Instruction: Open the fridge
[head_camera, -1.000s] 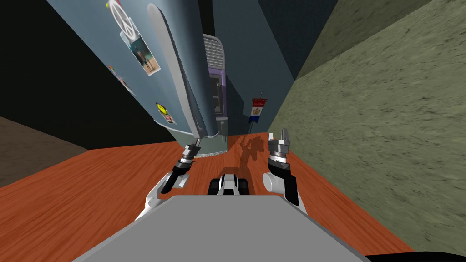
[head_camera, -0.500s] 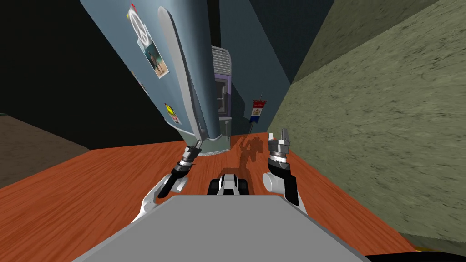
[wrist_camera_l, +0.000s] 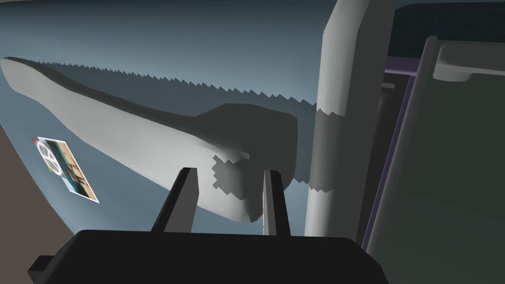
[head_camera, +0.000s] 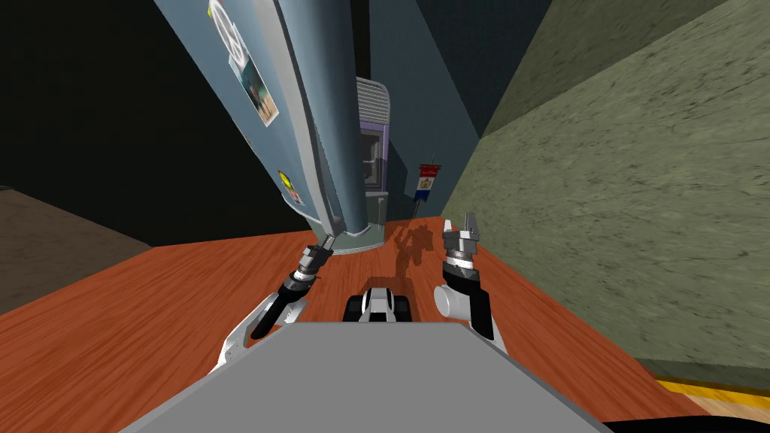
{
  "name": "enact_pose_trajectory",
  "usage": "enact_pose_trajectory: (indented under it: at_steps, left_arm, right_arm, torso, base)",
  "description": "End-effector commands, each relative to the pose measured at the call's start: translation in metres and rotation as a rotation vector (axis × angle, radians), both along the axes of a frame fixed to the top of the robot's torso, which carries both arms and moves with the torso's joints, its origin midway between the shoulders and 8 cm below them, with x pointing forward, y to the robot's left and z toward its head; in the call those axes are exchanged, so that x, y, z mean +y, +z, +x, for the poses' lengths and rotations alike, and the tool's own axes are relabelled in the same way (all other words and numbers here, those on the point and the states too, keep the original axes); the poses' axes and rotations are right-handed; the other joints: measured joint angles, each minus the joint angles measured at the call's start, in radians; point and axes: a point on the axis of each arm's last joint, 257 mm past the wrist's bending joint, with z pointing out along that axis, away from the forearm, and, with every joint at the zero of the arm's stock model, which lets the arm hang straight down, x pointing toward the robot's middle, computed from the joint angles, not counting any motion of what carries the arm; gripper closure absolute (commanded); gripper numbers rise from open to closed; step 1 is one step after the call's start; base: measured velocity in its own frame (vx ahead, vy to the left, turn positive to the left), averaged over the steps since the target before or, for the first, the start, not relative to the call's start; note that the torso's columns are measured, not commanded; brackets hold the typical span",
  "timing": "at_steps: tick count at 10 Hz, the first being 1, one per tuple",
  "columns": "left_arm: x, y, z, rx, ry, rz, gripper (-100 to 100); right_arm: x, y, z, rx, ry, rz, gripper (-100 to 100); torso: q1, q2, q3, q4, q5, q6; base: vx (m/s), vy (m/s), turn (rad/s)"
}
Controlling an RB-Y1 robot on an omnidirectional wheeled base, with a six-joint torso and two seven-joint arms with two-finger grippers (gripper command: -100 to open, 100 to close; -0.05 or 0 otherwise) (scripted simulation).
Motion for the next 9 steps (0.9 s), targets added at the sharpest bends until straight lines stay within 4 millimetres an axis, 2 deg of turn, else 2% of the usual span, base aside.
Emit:
enact_pose_trajectory:
  at_steps: [1,2,4,5,7,8,9]
  left_arm:
    - [-0.012,0.004,-0.017,-0.016,-0.064,0.002,100]
    - [-0.012,0.004,-0.017,-0.016,-0.064,0.002,100]
    - [-0.023,0.009,-0.034,-0.029,-0.131,0.002,100]
    - [-0.023,0.009,-0.034,-0.029,-0.131,0.002,100]
    - [-0.035,0.012,-0.052,-0.04,-0.199,-0.001,100]
    - [-0.035,0.012,-0.052,-0.04,-0.199,-0.001,100]
    - [-0.04,0.014,-0.061,-0.044,-0.233,-0.003,100]
  right_arm:
    - [0.0,0.0,0.0,0.0,0.0,0.0,0]
    - [0.0,0.0,0.0,0.0,0.0,0.0,0]
    - [0.0,0.0,0.0,0.0,0.0,0.0,0]
    - [0.0,0.0,0.0,0.0,0.0,0.0,0]
    - [0.0,0.0,0.0,0.0,0.0,0.0,0]
    - [0.0,0.0,0.0,0.0,0.0,0.0,0]
    - [0.0,0.0,0.0,0.0,0.0,0.0,0]
  torso:
    - [-0.003,0.0,0.0,-0.002,-0.001,0.003]
    - [0.001,0.002,0.001,-0.002,0.001,0.003]
    - [0.002,-0.001,-0.001,-0.001,0.0,0.001]
    - [0.002,0.001,-0.001,0.0,0.0,0.002]
    - [0.005,-0.004,-0.005,0.0,0.0,0.002]
    - [0.008,-0.005,-0.005,-0.001,0.001,0.001]
    - [0.006,-0.009,-0.008,-0.002,0.001,0.001]
  base:
    - [-0.113,0.26,-0.071]
    - [-0.113,0.233,-0.049]
    - [-0.1,0.232,-0.038]
    - [-0.088,0.23,-0.025]
    - [-0.097,0.257,-0.041]
    - [-0.077,0.227,-0.023]
    - [-0.117,0.239,-0.018]
